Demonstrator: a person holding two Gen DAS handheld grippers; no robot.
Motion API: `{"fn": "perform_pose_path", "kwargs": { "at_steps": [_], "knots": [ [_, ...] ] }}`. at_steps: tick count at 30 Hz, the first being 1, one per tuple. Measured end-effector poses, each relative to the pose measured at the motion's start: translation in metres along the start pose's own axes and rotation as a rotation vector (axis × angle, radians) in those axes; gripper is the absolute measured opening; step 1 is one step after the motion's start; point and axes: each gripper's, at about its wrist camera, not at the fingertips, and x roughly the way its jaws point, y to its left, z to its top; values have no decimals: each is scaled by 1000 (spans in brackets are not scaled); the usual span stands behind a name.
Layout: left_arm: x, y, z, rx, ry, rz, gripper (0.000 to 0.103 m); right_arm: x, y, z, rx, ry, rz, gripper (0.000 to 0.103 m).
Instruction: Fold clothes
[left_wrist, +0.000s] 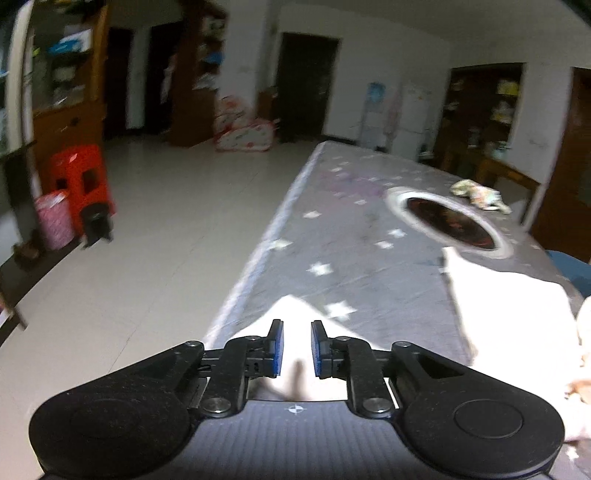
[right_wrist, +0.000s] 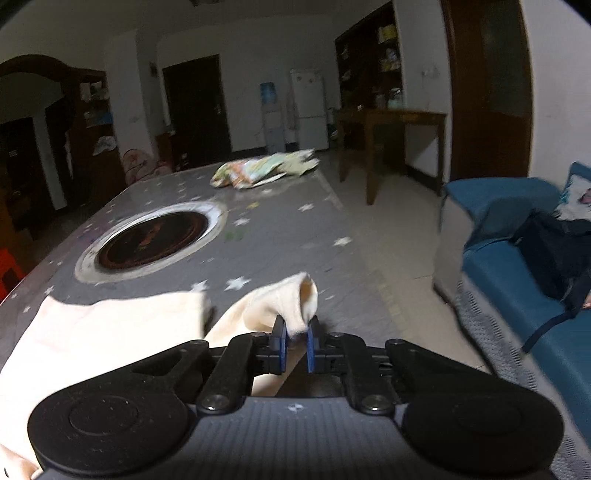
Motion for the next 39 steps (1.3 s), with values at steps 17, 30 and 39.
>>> {"fn": "perform_pose_path", "kwargs": {
  "at_steps": [17,30,39],
  "knots": [
    [-9,-163,-36,409,128,-631,46,-55,-11,-17,-174,101,4,32],
    [12,-205,-54,505,192,-670,35,-108,90,-38,-516,148,459,41],
    [-10,-179,-44,477,142,-747,12,-119,118,-59,-705,175,516,48]
  ]
}}
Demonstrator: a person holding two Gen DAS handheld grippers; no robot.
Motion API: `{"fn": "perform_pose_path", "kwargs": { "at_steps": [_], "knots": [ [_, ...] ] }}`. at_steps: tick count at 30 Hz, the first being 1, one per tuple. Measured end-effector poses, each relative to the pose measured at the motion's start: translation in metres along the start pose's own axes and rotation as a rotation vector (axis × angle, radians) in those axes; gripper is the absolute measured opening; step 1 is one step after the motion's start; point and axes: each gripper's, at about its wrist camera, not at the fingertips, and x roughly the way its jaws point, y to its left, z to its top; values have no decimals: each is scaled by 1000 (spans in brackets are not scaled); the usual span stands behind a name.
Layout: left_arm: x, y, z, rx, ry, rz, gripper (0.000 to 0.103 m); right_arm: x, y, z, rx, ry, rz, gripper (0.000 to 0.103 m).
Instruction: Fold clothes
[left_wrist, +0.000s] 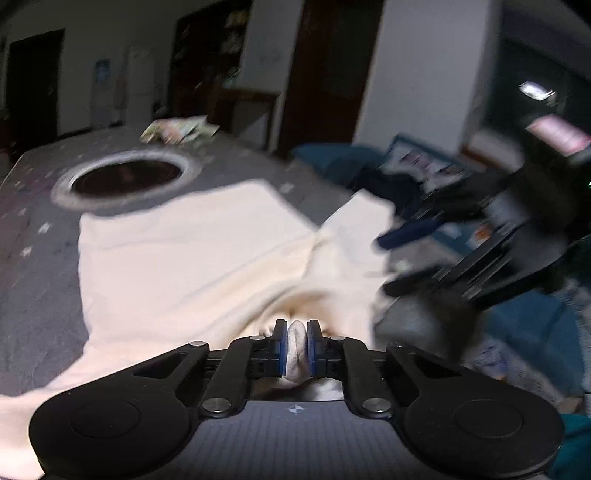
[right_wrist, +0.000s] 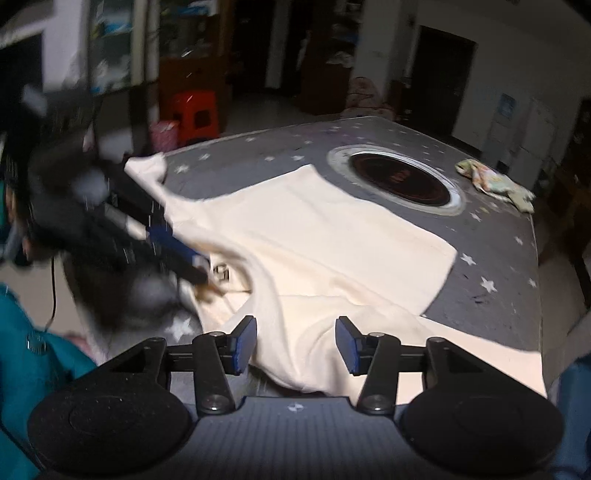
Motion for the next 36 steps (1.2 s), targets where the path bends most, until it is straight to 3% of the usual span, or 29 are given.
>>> {"fn": "perform_pose_path", "kwargs": {
  "at_steps": [4,9,15,17,20,22,25,26,29,33,36],
  "knots": [
    [-21,-2,-9,49,3,-47,12,-1,16,-5,-95,30,25,48],
    [-15,2,-26,78,100,-48,13,3,34,-11,-167,66,89,48],
    [-28,-1,-15,121,12,-53,18,2,52,-12,-198,57,132,45],
    [-25,-4,-10,135,-4,-49,31,1,53,-7,-170,39,133,45],
    [-12,-11,-12,164,22,-34,42,6,52,-3,-123,31,127,35],
    [-2,-16,-16,178,52,-33,42,13,54,-4,-119,53,125,31],
    [11,-16,-23,200,96,-17,36,20,56,-8,-119,82,114,20],
    [14,-16,-24,206,107,-9,22,23,56,-10,-120,91,110,16],
    [12,-10,-25,196,95,-6,12,19,53,-12,-104,87,115,5],
    [-9,1,-19,141,14,-56,11,2,42,-9,-52,50,135,1],
    [-13,4,-22,139,15,-82,11,-9,37,-10,-21,42,184,1]
  ]
}}
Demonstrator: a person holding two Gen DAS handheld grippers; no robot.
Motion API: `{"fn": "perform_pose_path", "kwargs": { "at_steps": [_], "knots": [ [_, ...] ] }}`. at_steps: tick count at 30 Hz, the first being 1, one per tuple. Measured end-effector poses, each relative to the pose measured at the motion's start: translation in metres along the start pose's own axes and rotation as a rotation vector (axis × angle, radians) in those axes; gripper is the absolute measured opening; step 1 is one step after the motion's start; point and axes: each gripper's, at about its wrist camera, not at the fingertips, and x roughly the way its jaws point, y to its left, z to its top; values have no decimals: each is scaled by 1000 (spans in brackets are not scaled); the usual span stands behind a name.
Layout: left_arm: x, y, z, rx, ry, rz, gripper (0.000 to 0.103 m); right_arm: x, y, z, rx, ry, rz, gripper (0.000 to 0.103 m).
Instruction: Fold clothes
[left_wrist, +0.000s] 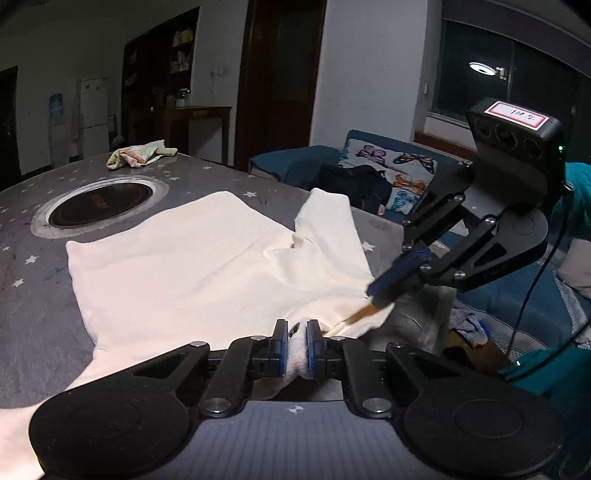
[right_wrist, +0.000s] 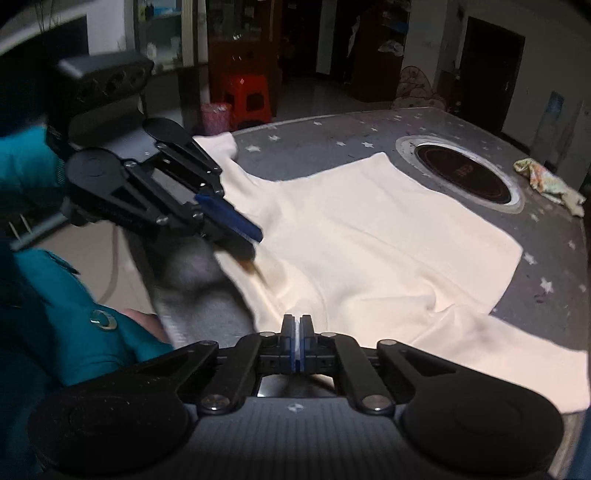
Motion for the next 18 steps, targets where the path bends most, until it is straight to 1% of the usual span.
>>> {"fn": "perform_pose_path", "kwargs": {
  "at_steps": [4,5,7,9,10,12,13,15,17,18],
  "knots": [
    [12,-8,-13,42,92,-35,13,7,7,-10,-21,58,82,1],
    [11,-9,-12,47,87,-40,15,8,8,-12,-22,62,90,2],
    [6,-6,-6,43,52,-49,16,5,4,-13,-10,55,98,5],
    [1,-4,1,38,17,-58,16,-2,-9,-11,34,29,81,15],
    [-1,-3,4,36,0,-63,16,-6,-16,-12,59,16,56,16],
    [-1,1,13,12,-36,-56,16,-13,-33,-13,110,-5,-22,20],
    [3,3,18,-11,-50,-55,16,-15,-44,-15,140,-10,-73,21],
    [16,5,27,-61,-66,-62,16,-15,-68,-23,229,-2,-195,28],
    [33,4,33,-90,-61,-66,16,-13,-92,-33,325,11,-318,32],
    [41,4,34,-102,-52,-70,16,-12,-105,-39,366,16,-374,32]
  ]
}}
